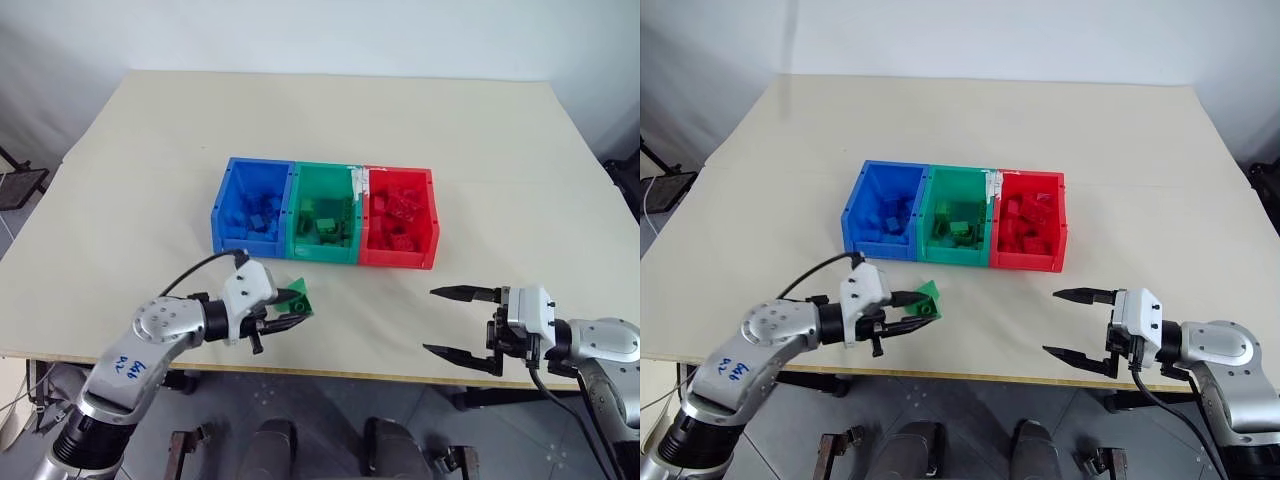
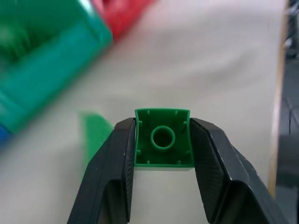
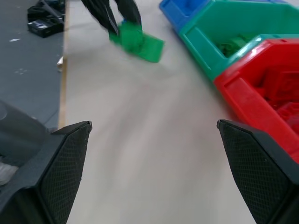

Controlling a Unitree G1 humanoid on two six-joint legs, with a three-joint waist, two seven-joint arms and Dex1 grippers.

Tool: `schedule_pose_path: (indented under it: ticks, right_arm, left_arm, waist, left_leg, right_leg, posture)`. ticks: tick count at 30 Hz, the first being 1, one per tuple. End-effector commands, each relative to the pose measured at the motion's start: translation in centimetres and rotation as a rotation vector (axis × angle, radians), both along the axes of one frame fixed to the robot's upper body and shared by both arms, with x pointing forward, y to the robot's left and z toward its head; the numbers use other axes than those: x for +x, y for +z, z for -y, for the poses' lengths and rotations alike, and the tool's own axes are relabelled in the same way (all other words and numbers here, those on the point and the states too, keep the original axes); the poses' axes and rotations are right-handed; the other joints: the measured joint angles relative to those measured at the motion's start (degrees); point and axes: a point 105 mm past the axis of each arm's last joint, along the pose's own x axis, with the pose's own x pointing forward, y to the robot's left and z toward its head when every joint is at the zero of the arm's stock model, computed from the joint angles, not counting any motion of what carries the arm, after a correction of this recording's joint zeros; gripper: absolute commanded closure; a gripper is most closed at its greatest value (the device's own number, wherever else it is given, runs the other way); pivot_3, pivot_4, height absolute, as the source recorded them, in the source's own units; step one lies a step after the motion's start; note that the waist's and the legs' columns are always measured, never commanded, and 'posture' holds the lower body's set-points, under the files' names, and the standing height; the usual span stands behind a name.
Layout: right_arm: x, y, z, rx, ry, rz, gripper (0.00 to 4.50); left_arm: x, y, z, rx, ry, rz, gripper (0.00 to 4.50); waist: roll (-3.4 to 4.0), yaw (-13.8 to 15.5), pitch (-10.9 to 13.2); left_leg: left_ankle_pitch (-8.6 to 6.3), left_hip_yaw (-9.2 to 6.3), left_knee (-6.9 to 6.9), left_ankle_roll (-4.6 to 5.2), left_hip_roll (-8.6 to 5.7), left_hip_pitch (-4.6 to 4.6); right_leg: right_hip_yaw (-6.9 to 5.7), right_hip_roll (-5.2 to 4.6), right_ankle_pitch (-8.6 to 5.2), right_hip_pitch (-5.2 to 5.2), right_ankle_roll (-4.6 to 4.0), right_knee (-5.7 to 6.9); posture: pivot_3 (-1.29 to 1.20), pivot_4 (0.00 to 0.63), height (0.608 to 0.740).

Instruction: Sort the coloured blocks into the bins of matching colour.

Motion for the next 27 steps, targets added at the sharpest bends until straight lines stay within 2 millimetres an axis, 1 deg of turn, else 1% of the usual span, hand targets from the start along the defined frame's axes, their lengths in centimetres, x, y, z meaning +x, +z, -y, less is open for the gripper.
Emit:
schedule_pose_path:
  ticks: [1,2,4,6,8,10,11,13,15,17,20,21,24,26,27]
  right_arm:
    - [0.0,2.0,0.7,0.099,-0.095,0.063,0.0]
    - [0.0,2.2,0.8,0.119,-0.117,0.067,0.0]
    - [0.5,3.6,1.7,0.234,-0.243,0.12,0.0]
    - [0.9,4.4,2.5,0.311,-0.331,0.153,0.0]
    - [0.9,4.5,2.8,0.317,-0.359,0.163,0.0]
    - [0.9,4.5,2.7,0.306,-0.365,0.172,0.0]
    - [0.8,4.6,2.7,0.302,-0.366,0.177,0.0]
    - [0.7,4.7,2.7,0.297,-0.367,0.182,0.0]
    - [0.7,4.6,2.7,0.278,-0.364,0.184,0.0]
    - [0.6,4.3,2.6,0.262,-0.354,0.179,0.0]
    - [0.7,4.0,2.1,0.258,-0.329,0.164,0.0]
    - [0.8,4.0,1.9,0.259,-0.318,0.161,0.0]
    - [1.2,4.0,1.0,0.247,-0.255,0.141,0.0]
    - [1.3,3.8,0.7,0.233,-0.224,0.13,0.0]
    - [1.3,3.6,0.3,0.207,-0.184,0.117,0.0]
  left_arm:
    - [0.8,3.0,0.0,-0.063,-0.043,0.111,3.1]
    - [1.4,3.3,0.0,-0.067,-0.035,0.122,3.1]
    - [4.4,4.3,0.4,-0.073,0.01,0.199,3.1]
    - [6.9,5.2,1.0,-0.086,0.056,0.267,3.1]
    - [9.4,5.6,1.6,-0.1,0.116,0.304,3.1]
    - [10.8,5.7,2.4,-0.127,0.125,0.302,3.1]
    - [10.9,5.7,2.9,-0.139,0.105,0.294,3.1]
    - [11.0,5.8,3.4,-0.154,0.072,0.295,2.36]
    - [10.8,5.8,3.5,-0.154,0.041,0.285,1.76]
    - [10.5,5.6,3.0,-0.145,0.028,0.273,1.12]
    - [9.7,5.5,1.1,-0.132,0.041,0.301,0.14]
    - [9.1,5.5,0.3,-0.123,0.037,0.317,0.04]
    - [6.6,5.3,-2.9,-0.106,0.023,0.349,0.04]
    - [5.8,5.1,-4.0,-0.096,0.036,0.342,0.04]
    - [5.0,4.9,-5.5,-0.1,0.056,0.326,0.04]
  waist:
    - [0.0,0.1,0.0]
    - [0.0,0.06,0.0]
    - [-0.01,0.19,0.0]
    - [-0.01,0.36,0.0]
    - [-0.02,0.43,0.0]
    - [-0.02,0.33,0.0]
    - [-0.02,0.14,0.0]
    - [-0.02,-0.4,0.0]
    - [-0.03,-0.57,0.01]
    - [-0.03,-0.52,0.01]
    - [-0.03,-0.54,0.01]
    - [-0.03,-0.6,0.01]
    - [-0.02,-1.14,0.01]
    - [-0.02,-1.22,0.02]
    - [-0.02,-0.97,0.02]
  left_leg:
    - [0.0,0.0,0.01,0.0,-0.01,0.0]
    - [0.0,-0.01,0.02,0.0,-0.02,0.0]
    - [0.0,0.0,0.01,0.0,-0.03,0.01]
    - [0.04,-0.03,0.07,-0.01,-0.03,-0.01]
    - [0.06,-0.01,0.07,0.0,-0.06,-0.02]
    - [0.06,0.01,0.04,0.02,-0.09,-0.02]
    - [0.05,0.01,0.01,0.03,-0.09,-0.03]
    - [0.03,0.05,-0.06,0.05,-0.09,-0.05]
    - [0.03,0.09,-0.11,0.06,-0.08,-0.05]
    - [0.03,0.1,-0.12,0.06,-0.07,-0.06]
    - [0.03,0.11,-0.09,0.06,-0.06,-0.05]
    - [0.03,0.11,-0.08,0.06,-0.05,-0.03]
    - [0.03,0.11,-0.1,0.06,-0.02,-0.02]
    - [0.03,0.09,-0.1,0.05,-0.01,-0.02]
    - [0.03,0.08,-0.1,0.05,-0.01,-0.03]
  right_leg:
    - [0.0,-0.01,0.0,0.01,0.01,0.02]
    - [0.0,-0.01,0.01,0.01,0.01,0.03]
    - [0.0,-0.01,0.01,0.02,0.02,0.05]
    - [-0.05,0.0,0.01,0.02,0.03,0.08]
    - [-0.03,-0.01,0.03,0.02,0.06,0.08]
    - [-0.02,-0.01,0.04,0.02,0.08,0.04]
    - [-0.03,-0.01,0.04,0.01,0.08,0.02]
    - [-0.02,-0.01,0.04,-0.06,0.08,-0.01]
    - [-0.01,0.0,0.04,-0.09,0.08,-0.05]
    - [-0.01,0.0,0.04,-0.11,0.08,-0.06]
    - [0.0,-0.01,0.04,-0.09,0.09,-0.03]
    - [0.01,-0.01,0.04,-0.08,0.08,-0.01]
    - [0.03,0.0,0.04,-0.09,0.08,0.0]
    - [0.02,0.0,0.03,-0.1,0.07,0.0]
    - [0.01,0.0,0.03,-0.1,0.07,-0.01]
  posture:
    - [0.0,0.15,0.74]
    - [0.0,0.15,0.74]
    - [0.0,0.15,0.74]
    - [0.0,0.15,0.74]
    - [0.0,0.15,0.74]
    - [0.0,0.15,0.74]
    - [0.0,0.15,0.74]
    - [0.0,0.15,0.74]
    - [0.0,0.15,0.74]
    - [0.0,0.15,0.74]
    - [0.0,0.15,0.74]
    - [0.0,0.15,0.74]
    - [0.0,0.15,0.74]
    - [0.0,0.15,0.74]
    - [0.0,0.15,0.74]
